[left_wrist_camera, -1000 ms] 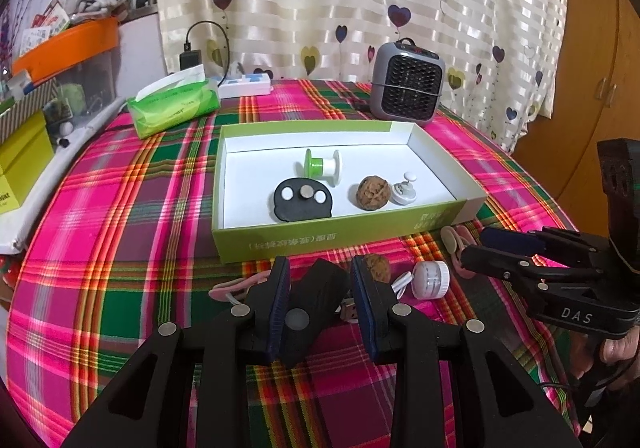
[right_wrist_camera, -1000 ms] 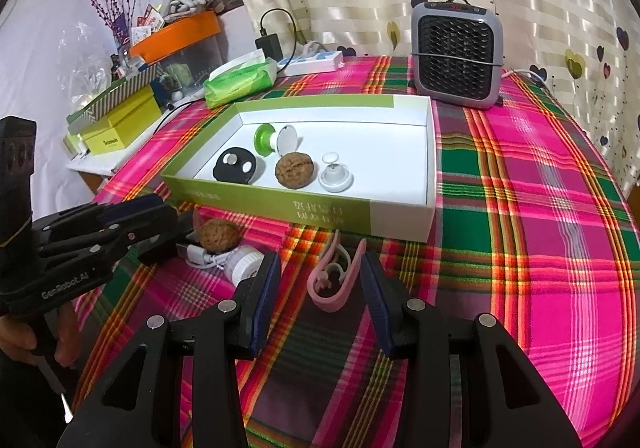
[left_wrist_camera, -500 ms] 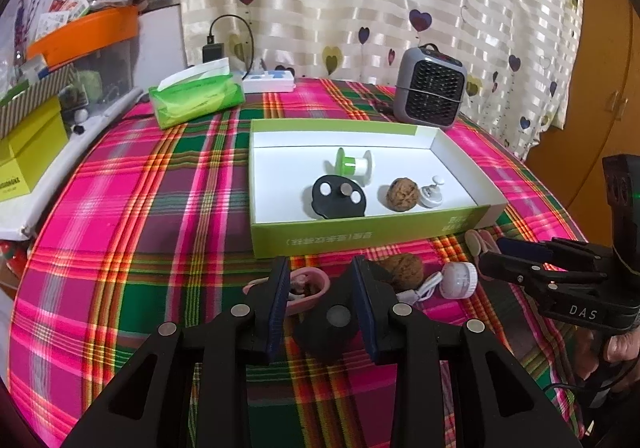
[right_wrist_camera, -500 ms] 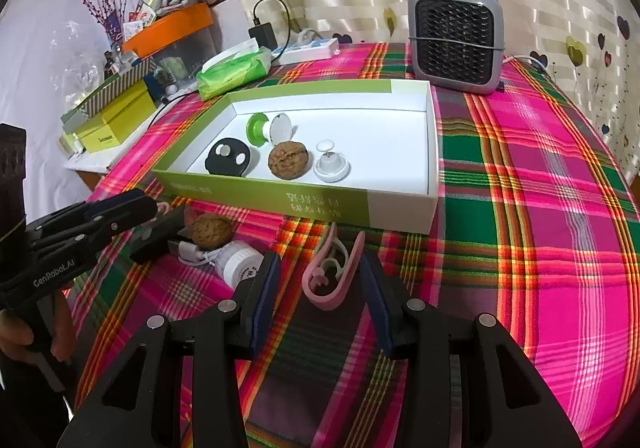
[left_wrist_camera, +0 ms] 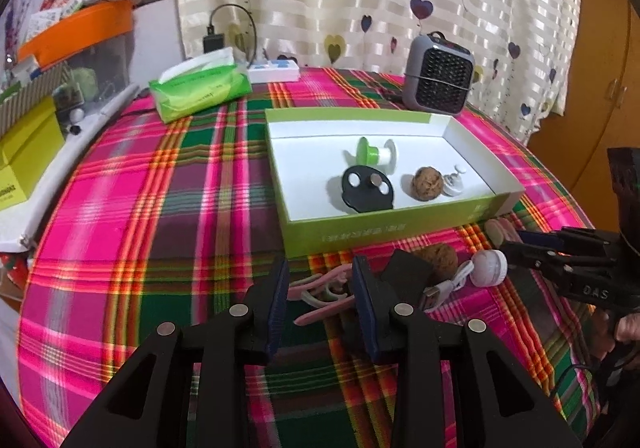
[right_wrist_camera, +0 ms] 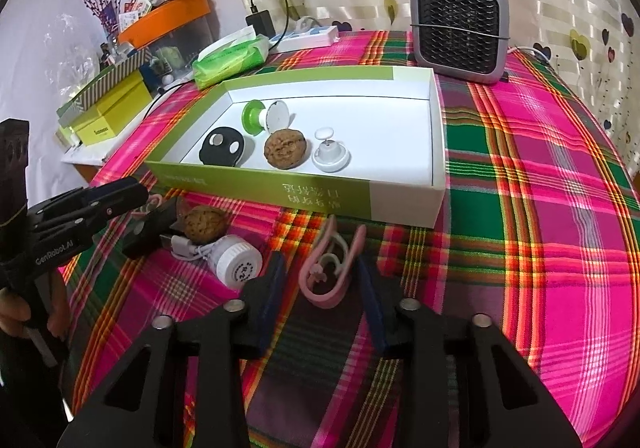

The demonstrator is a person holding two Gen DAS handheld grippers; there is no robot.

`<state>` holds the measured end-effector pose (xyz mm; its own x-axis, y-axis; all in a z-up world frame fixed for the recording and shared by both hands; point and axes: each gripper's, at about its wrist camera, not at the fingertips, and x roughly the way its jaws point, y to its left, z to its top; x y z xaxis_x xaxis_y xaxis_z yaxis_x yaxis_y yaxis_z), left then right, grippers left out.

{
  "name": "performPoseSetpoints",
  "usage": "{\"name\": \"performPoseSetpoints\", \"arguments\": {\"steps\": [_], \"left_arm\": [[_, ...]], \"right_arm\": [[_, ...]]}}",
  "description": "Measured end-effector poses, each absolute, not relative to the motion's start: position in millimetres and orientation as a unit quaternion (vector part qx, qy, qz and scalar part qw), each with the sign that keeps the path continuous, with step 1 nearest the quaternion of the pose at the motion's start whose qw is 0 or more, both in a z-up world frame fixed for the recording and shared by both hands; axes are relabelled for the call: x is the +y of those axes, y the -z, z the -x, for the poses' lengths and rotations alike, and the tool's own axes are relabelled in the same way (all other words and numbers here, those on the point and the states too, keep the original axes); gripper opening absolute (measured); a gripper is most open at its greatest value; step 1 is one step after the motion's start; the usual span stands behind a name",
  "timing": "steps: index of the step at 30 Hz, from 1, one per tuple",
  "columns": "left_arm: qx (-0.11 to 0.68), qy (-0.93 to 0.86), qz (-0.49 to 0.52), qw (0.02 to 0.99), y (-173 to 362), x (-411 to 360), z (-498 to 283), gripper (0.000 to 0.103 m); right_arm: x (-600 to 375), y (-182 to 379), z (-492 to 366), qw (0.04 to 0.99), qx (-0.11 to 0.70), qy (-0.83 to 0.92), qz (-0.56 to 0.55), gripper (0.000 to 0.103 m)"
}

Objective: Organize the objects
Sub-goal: 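Grasp a pink plastic clip with the left tool while the right tool grasps another pink clip, then carry both pink clips up and over the white box with both tools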

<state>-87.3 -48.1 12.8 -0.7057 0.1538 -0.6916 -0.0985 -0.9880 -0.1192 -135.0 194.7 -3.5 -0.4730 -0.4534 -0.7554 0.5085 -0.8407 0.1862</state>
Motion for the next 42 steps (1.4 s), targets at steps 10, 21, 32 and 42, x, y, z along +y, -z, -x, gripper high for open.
{"name": "performPoseSetpoints", "arguments": {"steps": [10, 21, 32, 42], "left_arm": [[-0.027, -0.921, 0.379, 0.084, -13, -46, 81, 0.032], [-0.024, -0.914, 0.395, 0.087, -9, -52, 85, 0.032], [0.007, -0.904, 0.413, 0.112, -4, -35, 80, 0.032], [-0.001, -0.901, 0.423, 0.096, -2, -30, 85, 0.021]], "right_arm": [[197, 4, 136, 0.283, 0.024, 0.856, -0.431, 0.027], [198, 4, 137, 0.285, 0.019, 0.855, -0.432, 0.027], [199, 4, 137, 0.286, 0.017, 0.855, -0.432, 0.027], [198, 4, 137, 0.285, 0.017, 0.855, -0.432, 0.027]]}}
